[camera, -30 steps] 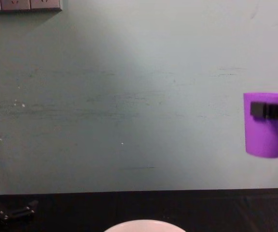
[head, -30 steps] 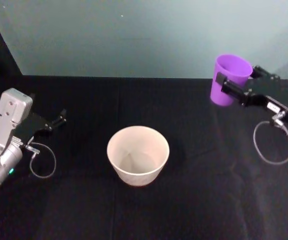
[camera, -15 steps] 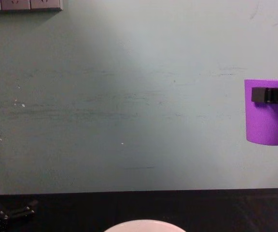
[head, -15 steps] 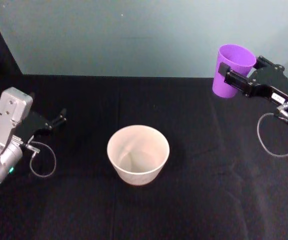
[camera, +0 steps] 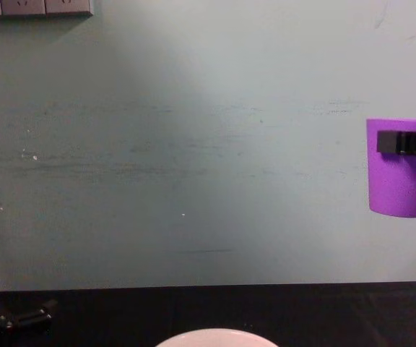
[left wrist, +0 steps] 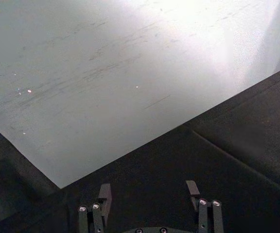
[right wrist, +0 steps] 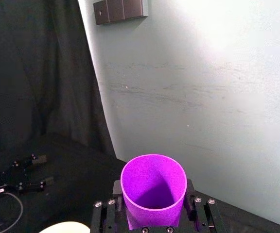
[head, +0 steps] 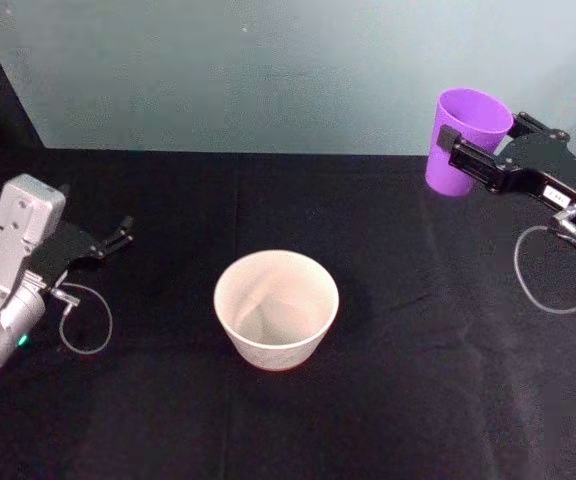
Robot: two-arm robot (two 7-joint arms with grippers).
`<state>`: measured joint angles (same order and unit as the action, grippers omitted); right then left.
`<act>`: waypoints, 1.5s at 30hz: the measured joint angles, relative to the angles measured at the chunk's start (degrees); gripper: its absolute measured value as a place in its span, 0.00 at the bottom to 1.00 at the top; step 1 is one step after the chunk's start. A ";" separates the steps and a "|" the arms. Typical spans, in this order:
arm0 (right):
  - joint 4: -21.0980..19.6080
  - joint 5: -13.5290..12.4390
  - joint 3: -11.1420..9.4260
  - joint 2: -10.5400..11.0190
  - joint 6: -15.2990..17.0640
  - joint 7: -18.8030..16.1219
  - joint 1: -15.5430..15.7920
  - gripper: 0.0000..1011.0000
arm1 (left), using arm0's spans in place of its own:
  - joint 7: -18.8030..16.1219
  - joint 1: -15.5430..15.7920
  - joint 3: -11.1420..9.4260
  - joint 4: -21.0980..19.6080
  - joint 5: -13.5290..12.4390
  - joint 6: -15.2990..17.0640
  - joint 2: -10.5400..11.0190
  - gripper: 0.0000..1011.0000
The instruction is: Pick up the cup and pour the mung beans from the cup into the bowl.
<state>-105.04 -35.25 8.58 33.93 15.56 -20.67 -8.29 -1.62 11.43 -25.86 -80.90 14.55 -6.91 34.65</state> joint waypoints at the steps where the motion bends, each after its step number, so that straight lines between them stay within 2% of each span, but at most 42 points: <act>1: 0.00 0.00 -0.01 0.00 0.00 0.01 0.00 0.72 | 0.00 0.00 0.00 0.00 0.00 0.00 0.00 0.99; 45: 0.00 0.09 -0.01 -0.02 0.00 0.01 0.02 0.72 | 0.00 0.00 0.00 0.00 0.00 0.00 0.00 0.99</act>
<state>-105.04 -35.16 8.56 33.91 15.55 -20.66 -8.28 -1.62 11.43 -25.86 -80.90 14.55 -6.91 34.64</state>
